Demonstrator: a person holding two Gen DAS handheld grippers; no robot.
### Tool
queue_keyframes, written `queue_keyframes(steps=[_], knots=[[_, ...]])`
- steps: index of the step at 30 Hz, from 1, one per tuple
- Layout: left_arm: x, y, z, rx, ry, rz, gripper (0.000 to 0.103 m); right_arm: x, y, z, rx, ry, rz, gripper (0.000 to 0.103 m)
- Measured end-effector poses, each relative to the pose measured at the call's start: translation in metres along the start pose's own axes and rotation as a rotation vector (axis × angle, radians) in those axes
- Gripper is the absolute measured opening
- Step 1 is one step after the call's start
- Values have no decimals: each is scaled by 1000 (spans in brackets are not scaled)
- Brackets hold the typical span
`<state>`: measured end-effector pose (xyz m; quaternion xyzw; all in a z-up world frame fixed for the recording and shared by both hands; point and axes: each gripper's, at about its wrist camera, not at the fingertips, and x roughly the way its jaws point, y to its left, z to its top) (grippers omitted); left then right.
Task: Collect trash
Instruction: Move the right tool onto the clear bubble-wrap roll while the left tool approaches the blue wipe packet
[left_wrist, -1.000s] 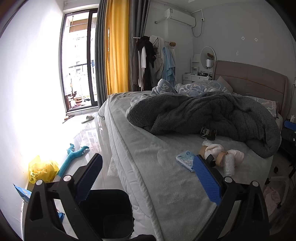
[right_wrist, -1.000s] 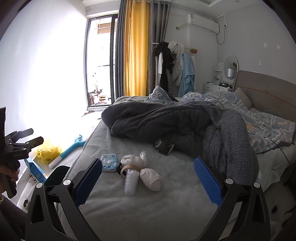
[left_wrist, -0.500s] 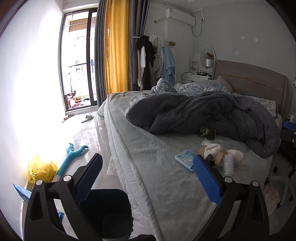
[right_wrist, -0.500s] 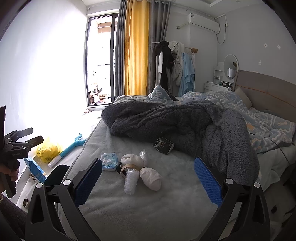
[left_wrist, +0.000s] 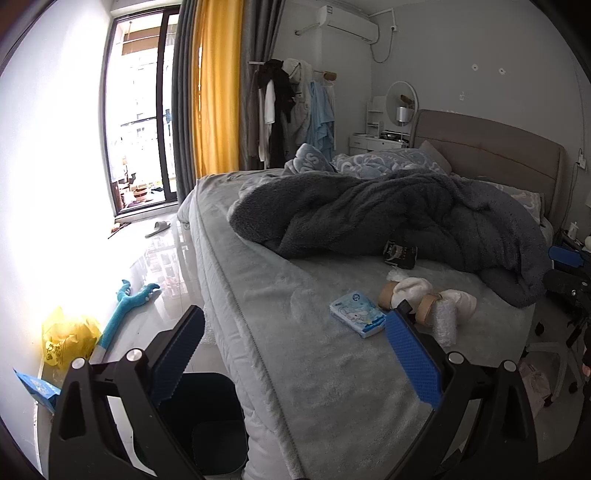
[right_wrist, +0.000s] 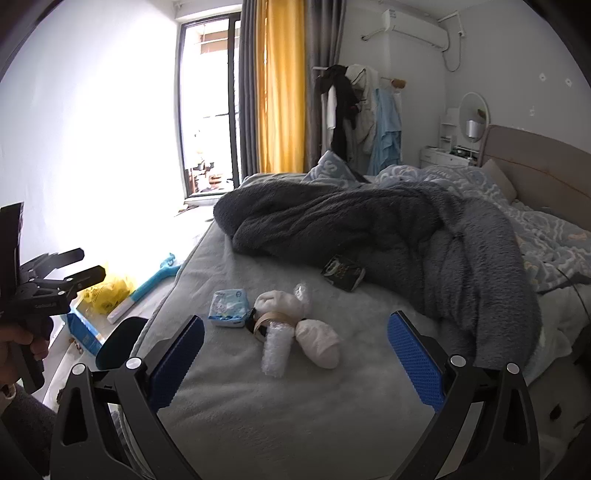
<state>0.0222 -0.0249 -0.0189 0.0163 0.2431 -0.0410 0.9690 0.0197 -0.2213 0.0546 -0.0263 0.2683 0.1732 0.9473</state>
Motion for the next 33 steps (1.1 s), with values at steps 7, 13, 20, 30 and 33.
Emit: queue_keyframes(steps=[7,13,20,30,33], knots=[[24,-2,-2,57,36,-28,99,36,1,-2,72,85,71,97],[43,3,4,56,46,-64,98,69,12,-5,61,172,121,82],[65,2,6,86,59,-122,99,98,6,-20,94,265,105,71],[113,5,8,108,129,-186,98,129,-1,-29,105,353,121,61],[122,-1,8,136,133,-225,98,139,-5,-32,110,380,136,56]])
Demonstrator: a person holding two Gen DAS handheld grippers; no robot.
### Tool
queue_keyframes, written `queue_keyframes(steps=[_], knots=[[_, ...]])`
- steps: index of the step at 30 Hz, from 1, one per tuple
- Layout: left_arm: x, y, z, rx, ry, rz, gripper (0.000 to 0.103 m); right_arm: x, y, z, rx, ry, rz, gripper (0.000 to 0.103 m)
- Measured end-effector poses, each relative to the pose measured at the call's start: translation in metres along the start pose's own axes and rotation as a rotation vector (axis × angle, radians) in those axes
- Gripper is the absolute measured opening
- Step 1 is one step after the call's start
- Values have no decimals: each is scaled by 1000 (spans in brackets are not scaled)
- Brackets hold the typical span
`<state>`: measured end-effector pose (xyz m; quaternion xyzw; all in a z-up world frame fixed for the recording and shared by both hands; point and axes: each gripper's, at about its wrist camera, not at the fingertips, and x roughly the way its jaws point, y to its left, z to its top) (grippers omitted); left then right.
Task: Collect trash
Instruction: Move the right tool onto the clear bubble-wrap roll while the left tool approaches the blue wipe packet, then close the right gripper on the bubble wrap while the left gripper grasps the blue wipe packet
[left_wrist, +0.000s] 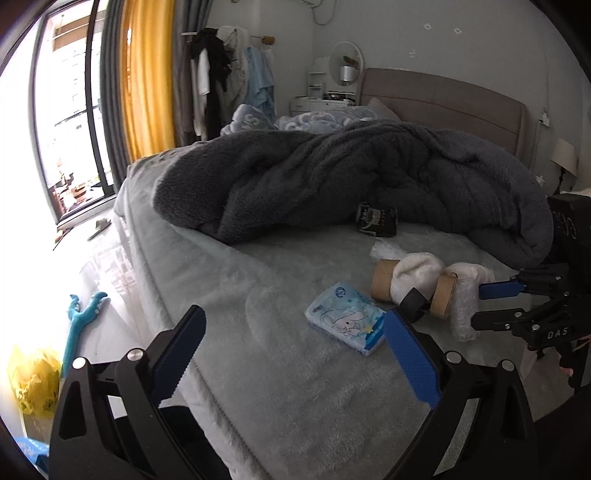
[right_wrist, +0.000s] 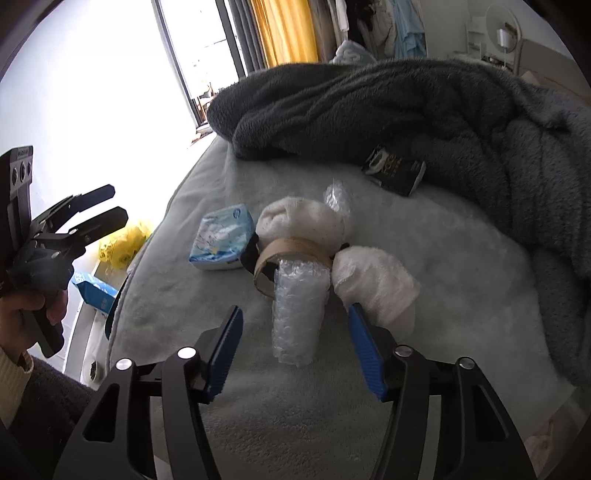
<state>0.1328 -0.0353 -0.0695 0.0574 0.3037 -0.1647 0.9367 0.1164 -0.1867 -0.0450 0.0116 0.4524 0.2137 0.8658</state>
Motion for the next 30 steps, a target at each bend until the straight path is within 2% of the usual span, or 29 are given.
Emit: queue_keyframes(steps=[5,11,17,21,30], knots=[[15,-6,4,42,1,-62,97,11,-7,2,10,35,12,48],[32,-9,4,84,15,-101,97,20,-13,5,16,75,53,31],[51,-14,3,116,46,-135,97,19,-11,14,-31,105,71,30],[62,-18,2,143,63,-152,97,15,-2,25,-121,124,52,30],[96,-23,-3,167,128,-237,97,14,-5,31,-157,122,49,30]])
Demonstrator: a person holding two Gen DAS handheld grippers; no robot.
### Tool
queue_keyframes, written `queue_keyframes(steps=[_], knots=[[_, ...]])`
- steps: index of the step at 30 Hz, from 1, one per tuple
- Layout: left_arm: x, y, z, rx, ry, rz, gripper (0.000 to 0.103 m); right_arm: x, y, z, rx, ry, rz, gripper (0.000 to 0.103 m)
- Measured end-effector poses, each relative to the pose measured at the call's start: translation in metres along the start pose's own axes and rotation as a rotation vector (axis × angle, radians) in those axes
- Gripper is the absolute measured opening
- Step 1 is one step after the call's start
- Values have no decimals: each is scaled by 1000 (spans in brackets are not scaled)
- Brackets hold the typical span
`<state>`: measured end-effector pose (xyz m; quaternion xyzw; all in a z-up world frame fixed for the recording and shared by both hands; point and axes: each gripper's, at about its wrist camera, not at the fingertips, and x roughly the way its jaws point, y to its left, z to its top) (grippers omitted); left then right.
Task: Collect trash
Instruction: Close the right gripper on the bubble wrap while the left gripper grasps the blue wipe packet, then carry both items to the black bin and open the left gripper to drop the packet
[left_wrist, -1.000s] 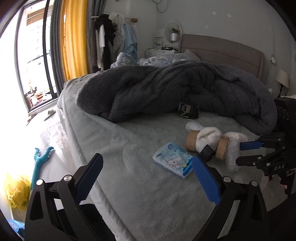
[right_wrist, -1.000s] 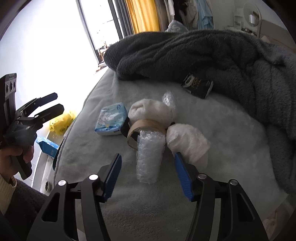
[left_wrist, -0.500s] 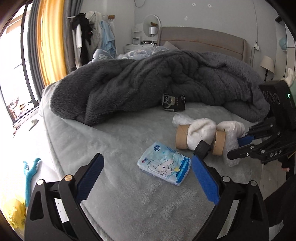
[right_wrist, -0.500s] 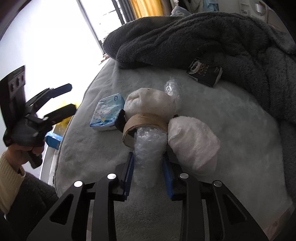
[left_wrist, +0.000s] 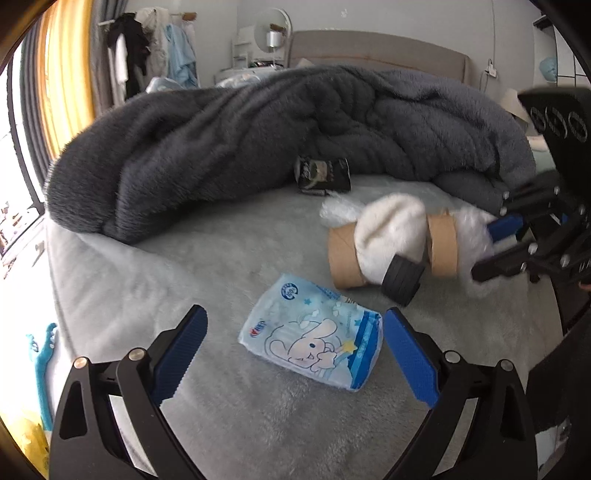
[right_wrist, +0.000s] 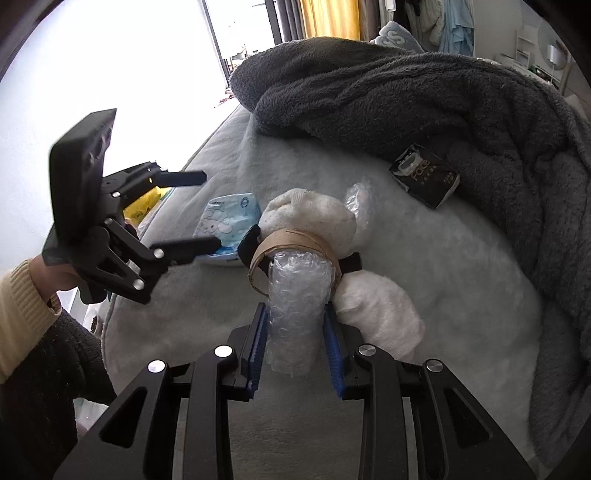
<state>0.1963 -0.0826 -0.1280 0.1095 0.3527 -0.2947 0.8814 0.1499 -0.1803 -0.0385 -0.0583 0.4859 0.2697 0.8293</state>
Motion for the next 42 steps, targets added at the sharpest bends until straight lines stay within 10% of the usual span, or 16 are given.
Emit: queue_keyframes(steps=[20,42], knots=[[29,1,7,37,39,-209,98,-9,13,40,-35,-32,-86,30],[16,6,6,47,49,-187,77,-28,13,55,-73,22,-159,27]])
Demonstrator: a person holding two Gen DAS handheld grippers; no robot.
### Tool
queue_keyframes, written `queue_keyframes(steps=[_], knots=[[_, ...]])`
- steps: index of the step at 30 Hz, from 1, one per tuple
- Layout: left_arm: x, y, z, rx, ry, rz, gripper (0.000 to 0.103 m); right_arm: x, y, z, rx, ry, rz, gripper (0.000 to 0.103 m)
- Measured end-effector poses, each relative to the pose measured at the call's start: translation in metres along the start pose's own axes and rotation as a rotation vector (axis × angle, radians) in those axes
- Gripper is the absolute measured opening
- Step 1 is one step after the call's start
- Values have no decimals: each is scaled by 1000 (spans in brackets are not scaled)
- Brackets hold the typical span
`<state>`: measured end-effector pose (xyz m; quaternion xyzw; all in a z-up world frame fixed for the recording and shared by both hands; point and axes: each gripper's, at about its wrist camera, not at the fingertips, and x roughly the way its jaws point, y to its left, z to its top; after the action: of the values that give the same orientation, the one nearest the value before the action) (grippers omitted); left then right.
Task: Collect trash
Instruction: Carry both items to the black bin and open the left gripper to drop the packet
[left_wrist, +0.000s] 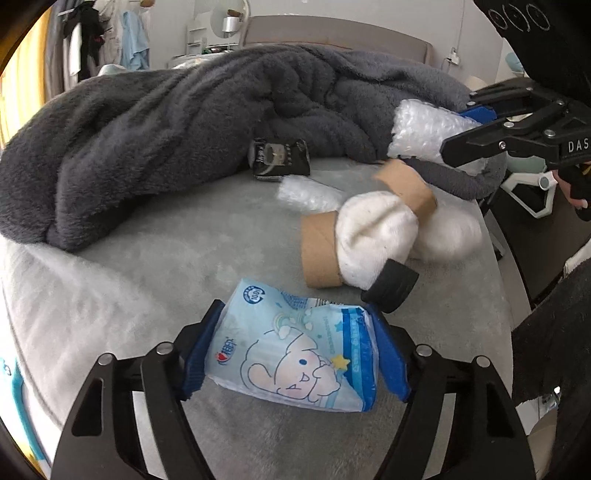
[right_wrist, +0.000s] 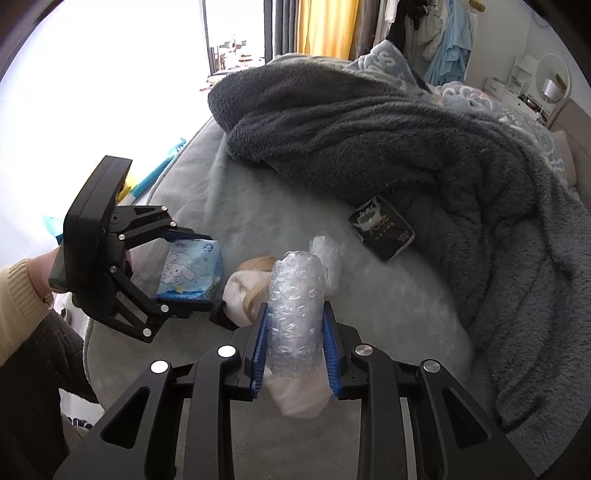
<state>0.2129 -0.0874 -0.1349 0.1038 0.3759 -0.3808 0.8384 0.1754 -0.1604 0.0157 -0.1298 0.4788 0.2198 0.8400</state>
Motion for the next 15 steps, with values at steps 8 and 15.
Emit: queue_keyframes(steps=[8,15], knots=[[-23,5,-3,-55,-39,47,77,-13,22,3,-32,-39,7,27],[-44,5,-16,-78,-39,104,77,-16,41,4,-17,-71,43,27]])
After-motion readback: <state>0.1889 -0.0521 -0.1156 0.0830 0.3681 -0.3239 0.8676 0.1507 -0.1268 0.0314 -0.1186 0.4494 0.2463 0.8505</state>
